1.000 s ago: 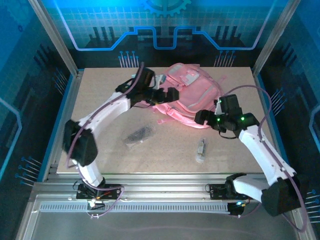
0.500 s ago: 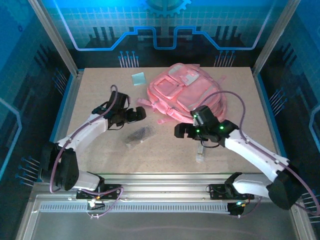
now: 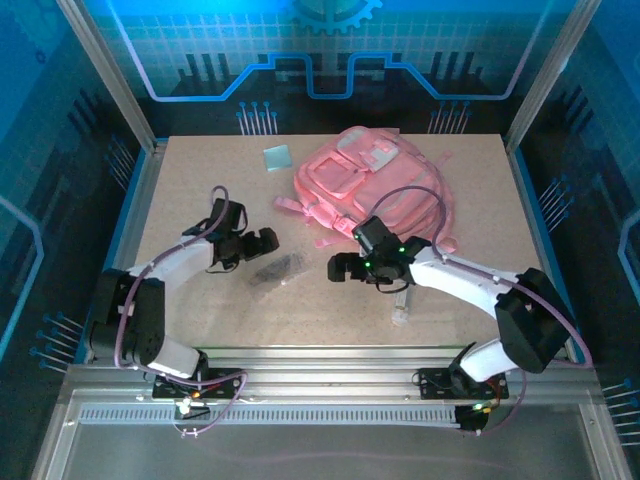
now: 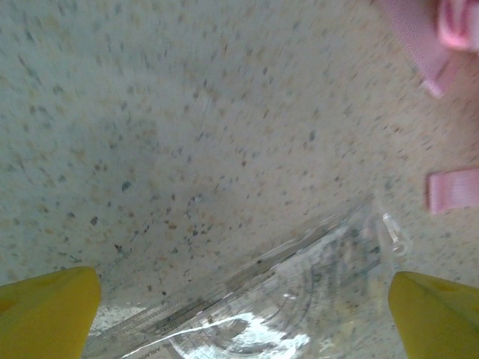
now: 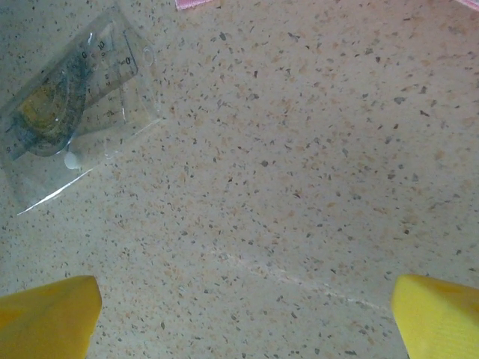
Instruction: Pack the student bag
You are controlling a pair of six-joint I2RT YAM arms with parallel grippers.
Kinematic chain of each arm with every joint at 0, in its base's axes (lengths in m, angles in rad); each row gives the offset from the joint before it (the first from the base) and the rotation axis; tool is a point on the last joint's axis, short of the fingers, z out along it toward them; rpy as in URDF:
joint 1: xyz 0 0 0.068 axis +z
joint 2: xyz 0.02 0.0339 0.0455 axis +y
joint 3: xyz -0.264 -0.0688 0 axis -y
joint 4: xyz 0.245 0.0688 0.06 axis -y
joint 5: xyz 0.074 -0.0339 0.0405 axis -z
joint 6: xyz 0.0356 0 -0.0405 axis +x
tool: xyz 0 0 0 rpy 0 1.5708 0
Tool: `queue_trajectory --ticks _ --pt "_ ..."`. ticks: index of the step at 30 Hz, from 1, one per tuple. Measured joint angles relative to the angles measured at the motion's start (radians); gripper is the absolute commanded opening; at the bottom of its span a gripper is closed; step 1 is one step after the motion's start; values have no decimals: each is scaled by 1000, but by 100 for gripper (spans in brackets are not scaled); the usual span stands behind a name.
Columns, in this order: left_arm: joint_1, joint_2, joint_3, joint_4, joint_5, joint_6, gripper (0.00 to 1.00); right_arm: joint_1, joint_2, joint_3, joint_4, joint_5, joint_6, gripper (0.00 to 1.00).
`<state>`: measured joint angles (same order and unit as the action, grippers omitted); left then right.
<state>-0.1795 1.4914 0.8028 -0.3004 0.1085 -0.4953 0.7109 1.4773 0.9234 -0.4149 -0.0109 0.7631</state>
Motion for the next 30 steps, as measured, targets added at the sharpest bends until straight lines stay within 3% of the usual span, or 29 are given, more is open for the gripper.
queue_trajectory --ticks 8,19,25,30 --pt "-19 47 -23 -1 58 -2 99 2 7 44 2 10 -1 100" --pt "-285 53 -28 37 64 -138 99 2 -9 45 -11 50 -3 100" --pt "-445 53 -48 136 190 -312 99 -3 -47 40 -42 88 1 100" --pt "-425 52 -25 145 237 -350 99 -11 -53 19 -60 109 17 100"
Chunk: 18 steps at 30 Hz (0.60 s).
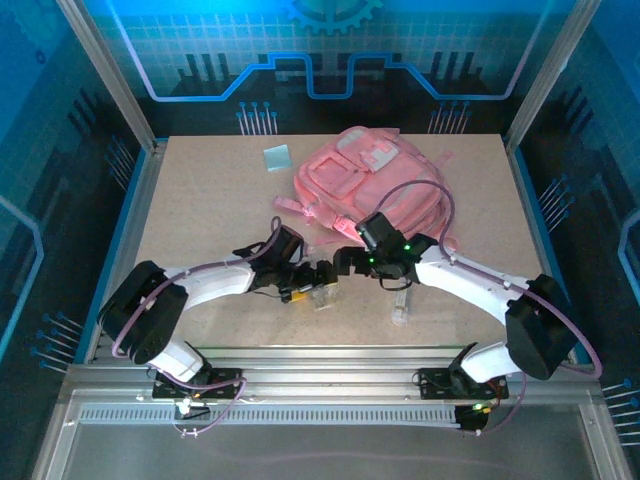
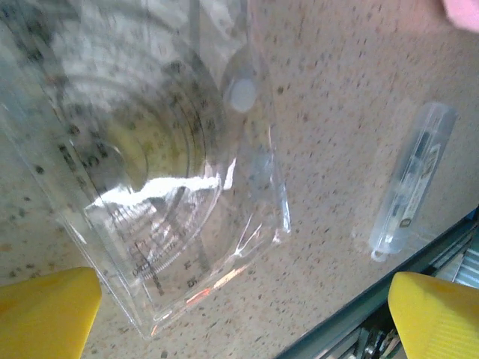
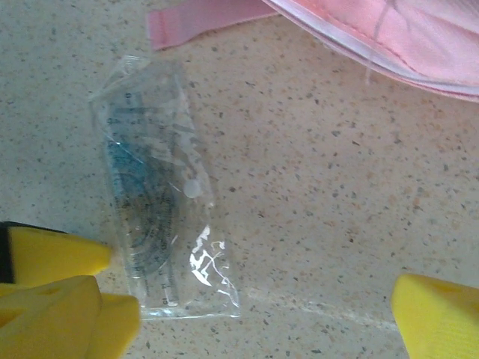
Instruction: Pack the student bag
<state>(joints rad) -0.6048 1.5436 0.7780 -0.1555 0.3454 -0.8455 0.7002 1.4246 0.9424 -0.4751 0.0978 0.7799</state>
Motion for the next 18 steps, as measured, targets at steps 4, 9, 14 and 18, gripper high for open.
queue_trajectory --ticks 4,9,14,18 --pt "106 -35 35 -75 -29 56 99 1 2 -3 -3 -1 -2 100" --pt "306 -126 35 -128 -86 121 99 53 74 41 -14 7 -55 100" --pt "403 -155 35 -127 -119 149 99 153 232 183 -58 18 -151 100" --pt "435 -155 35 -109 -120 148 99 205 372 318 -114 28 -233 100"
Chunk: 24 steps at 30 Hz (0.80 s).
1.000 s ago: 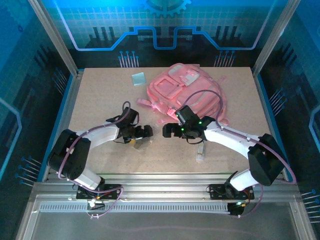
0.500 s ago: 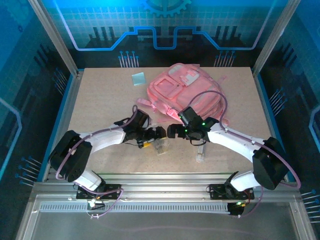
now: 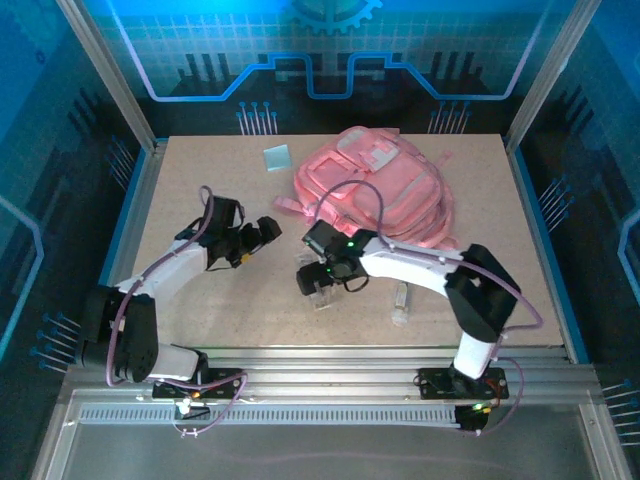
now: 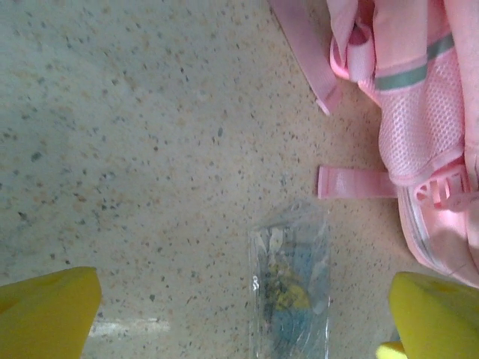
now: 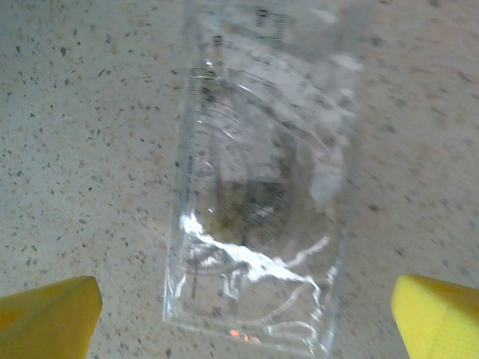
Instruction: Pack the student bag
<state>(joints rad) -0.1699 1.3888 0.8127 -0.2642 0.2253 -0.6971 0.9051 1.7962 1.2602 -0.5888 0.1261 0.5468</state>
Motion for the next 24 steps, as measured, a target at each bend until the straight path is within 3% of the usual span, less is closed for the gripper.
queue_trajectory --ticks 7,18,24 --pt "13 6 0 18 19 1 99 35 190 155 -109 79 -78 100" --pt "18 7 0 23 34 1 99 43 253 190 -159 119 -101 99" --pt "18 7 0 23 34 1 99 45 254 191 -154 100 -93 81"
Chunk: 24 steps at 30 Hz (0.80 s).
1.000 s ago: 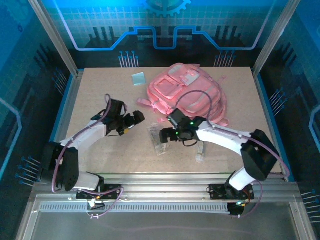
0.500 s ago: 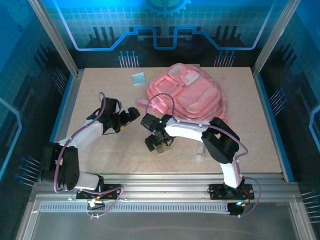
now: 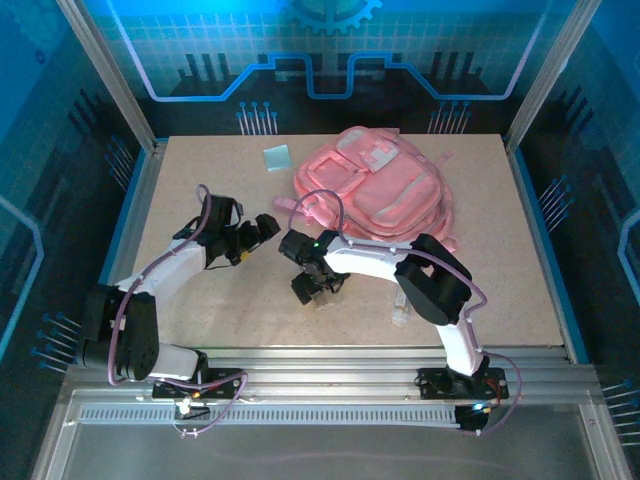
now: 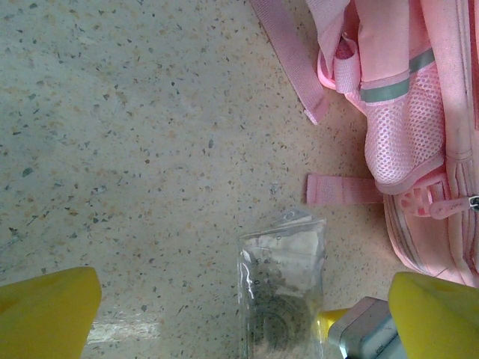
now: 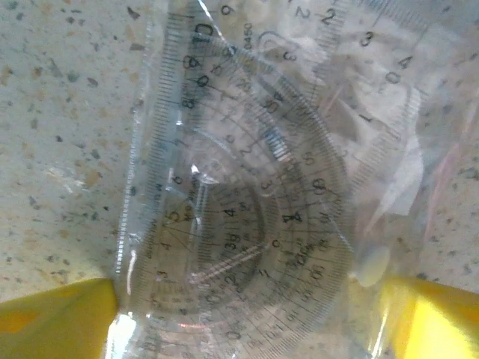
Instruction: Pack the student bag
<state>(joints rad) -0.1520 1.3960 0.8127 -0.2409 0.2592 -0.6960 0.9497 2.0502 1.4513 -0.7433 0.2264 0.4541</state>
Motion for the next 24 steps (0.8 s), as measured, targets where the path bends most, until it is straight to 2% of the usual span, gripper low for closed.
queue_trajectory --ticks 7,13,19,24 --pt "1 8 0 0 0 0 99 7 -2 -1 12 -10 2 68" --pt "1 8 0 0 0 0 99 2 -26 -23 23 -11 10 48" --pt "1 7 7 -2 0 0 99 -28 -74 -57 49 -65 17 33" --pt "1 5 16 -5 0 0 99 -65 -126 -103 92 -159 27 7"
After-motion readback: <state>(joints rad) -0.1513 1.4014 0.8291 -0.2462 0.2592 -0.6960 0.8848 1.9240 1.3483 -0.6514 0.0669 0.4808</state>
